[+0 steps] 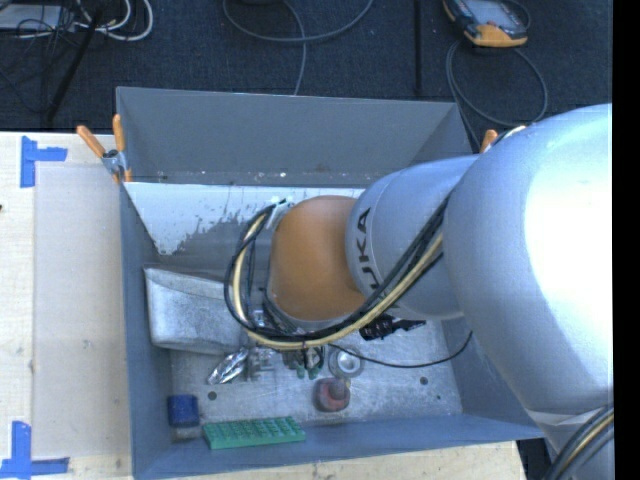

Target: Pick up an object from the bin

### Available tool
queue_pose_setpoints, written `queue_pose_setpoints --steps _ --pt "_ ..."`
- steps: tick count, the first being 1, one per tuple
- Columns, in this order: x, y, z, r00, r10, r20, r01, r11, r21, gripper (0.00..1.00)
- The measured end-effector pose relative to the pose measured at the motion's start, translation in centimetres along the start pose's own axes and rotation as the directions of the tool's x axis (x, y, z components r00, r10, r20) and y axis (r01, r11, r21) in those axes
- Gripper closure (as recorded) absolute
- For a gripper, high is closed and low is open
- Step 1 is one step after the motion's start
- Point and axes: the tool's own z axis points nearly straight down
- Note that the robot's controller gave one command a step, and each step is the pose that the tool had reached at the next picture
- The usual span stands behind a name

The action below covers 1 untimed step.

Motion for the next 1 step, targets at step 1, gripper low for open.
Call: queue_pose_setpoints --steps 1 --pt "-0.21 0.02 -8.97 1.0 0.003 0.003 -0.003 1.0 0.0 1.0"
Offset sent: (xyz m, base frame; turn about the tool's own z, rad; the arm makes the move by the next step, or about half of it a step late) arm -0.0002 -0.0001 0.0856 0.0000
